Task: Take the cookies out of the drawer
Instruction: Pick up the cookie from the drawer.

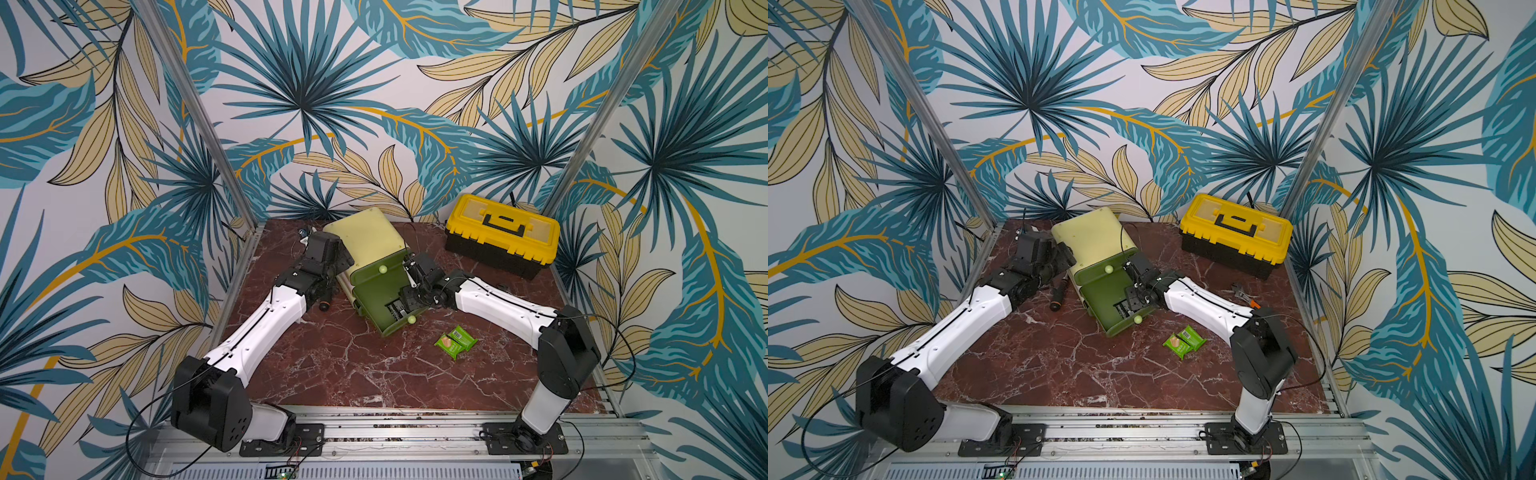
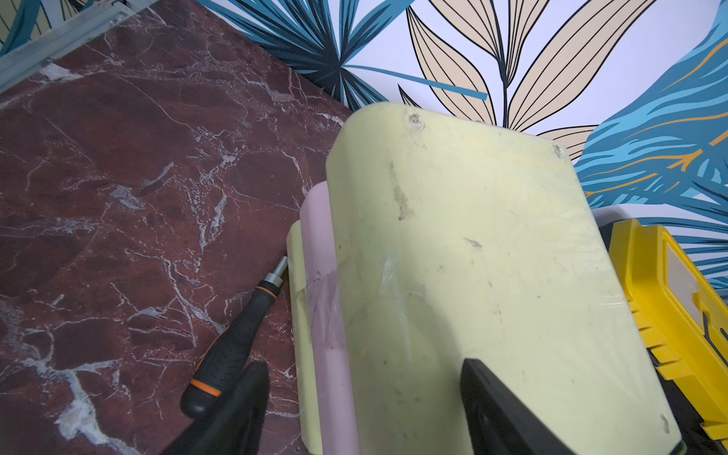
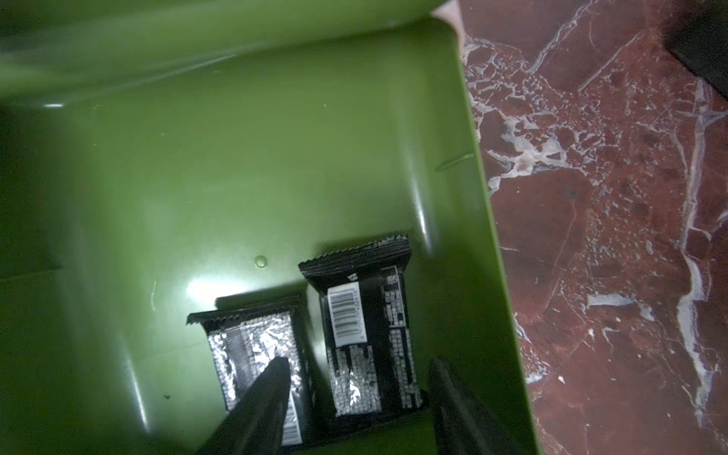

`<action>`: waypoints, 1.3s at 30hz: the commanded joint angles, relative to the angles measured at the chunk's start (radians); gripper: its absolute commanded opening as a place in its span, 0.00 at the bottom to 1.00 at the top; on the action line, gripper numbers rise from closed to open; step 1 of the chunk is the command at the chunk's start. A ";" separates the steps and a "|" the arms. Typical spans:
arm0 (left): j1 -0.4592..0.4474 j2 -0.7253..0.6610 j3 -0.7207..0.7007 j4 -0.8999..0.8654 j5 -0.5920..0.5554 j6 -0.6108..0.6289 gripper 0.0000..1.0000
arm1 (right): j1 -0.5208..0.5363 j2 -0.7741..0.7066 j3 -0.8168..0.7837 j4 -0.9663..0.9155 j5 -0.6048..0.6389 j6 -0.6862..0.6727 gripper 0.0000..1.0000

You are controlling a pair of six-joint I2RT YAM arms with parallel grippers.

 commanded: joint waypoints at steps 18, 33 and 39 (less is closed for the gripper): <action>0.012 -0.011 -0.026 -0.046 -0.002 0.014 0.81 | -0.019 0.119 0.061 -0.022 -0.007 0.028 0.60; 0.017 -0.011 -0.024 -0.049 -0.002 0.014 0.81 | -0.021 0.159 0.082 -0.011 -0.011 0.026 0.48; 0.017 -0.011 -0.024 -0.048 -0.002 0.014 0.81 | -0.021 0.143 0.082 -0.008 -0.020 0.022 0.41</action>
